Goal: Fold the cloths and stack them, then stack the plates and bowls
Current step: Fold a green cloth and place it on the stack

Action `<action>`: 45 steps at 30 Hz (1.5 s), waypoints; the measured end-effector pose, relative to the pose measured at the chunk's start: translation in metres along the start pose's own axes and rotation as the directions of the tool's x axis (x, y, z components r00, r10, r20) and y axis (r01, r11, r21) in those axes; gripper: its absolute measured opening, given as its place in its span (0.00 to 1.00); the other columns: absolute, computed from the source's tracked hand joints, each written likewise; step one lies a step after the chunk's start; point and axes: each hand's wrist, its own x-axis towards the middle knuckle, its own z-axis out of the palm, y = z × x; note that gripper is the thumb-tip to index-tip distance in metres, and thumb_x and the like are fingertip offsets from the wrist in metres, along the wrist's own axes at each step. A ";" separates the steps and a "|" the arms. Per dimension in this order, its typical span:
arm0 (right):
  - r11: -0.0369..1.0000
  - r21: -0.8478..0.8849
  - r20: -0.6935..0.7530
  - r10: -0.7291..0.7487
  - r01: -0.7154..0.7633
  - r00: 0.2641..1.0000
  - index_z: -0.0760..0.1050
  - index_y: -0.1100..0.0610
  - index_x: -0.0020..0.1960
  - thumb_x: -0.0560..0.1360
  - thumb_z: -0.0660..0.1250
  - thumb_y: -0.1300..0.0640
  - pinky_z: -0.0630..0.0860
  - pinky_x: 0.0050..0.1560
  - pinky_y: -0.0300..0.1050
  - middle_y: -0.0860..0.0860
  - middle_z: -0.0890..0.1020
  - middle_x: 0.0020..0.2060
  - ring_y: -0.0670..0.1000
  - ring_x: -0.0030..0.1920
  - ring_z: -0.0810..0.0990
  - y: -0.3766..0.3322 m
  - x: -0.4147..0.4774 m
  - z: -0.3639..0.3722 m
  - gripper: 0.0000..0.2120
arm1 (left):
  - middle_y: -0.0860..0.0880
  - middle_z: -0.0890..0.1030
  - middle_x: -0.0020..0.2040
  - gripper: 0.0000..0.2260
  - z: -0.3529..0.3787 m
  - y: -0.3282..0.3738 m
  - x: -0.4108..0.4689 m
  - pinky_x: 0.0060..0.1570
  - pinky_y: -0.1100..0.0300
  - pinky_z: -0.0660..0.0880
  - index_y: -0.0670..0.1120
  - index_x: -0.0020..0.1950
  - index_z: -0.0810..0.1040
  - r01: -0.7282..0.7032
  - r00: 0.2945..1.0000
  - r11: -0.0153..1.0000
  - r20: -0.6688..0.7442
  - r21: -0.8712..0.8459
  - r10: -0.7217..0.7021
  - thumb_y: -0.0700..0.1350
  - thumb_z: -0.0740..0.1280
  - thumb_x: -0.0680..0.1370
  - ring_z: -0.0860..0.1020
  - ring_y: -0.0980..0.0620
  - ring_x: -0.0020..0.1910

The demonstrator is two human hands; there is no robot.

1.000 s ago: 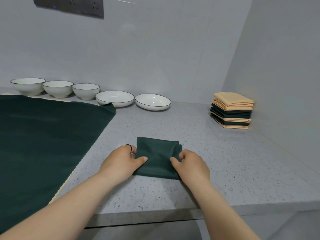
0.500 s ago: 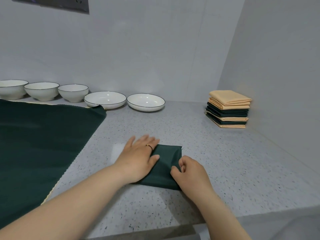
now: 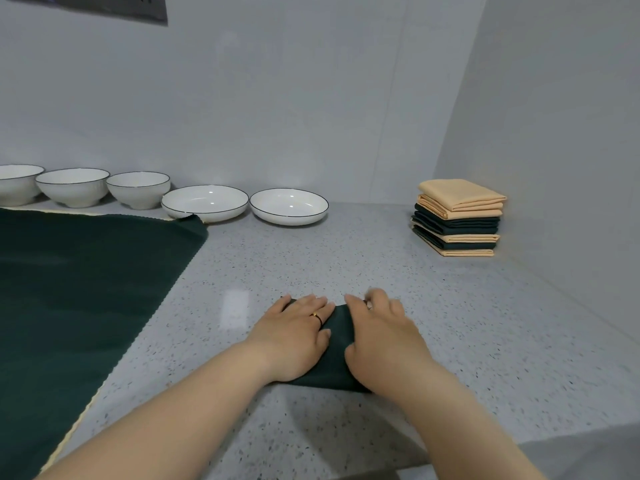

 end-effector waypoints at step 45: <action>0.108 0.994 0.009 0.031 -0.013 0.999 0.78 0.59 0.50 0.77 0.61 0.63 0.80 0.38 0.35 0.51 0.86 0.40 0.46 0.38 0.84 0.062 0.010 -0.021 0.07 | 0.52 0.81 0.28 0.05 -0.070 0.001 0.002 0.25 0.71 0.73 0.44 0.39 0.78 0.065 0.989 0.072 0.055 -0.995 -0.140 0.41 0.67 0.75 0.77 0.59 0.24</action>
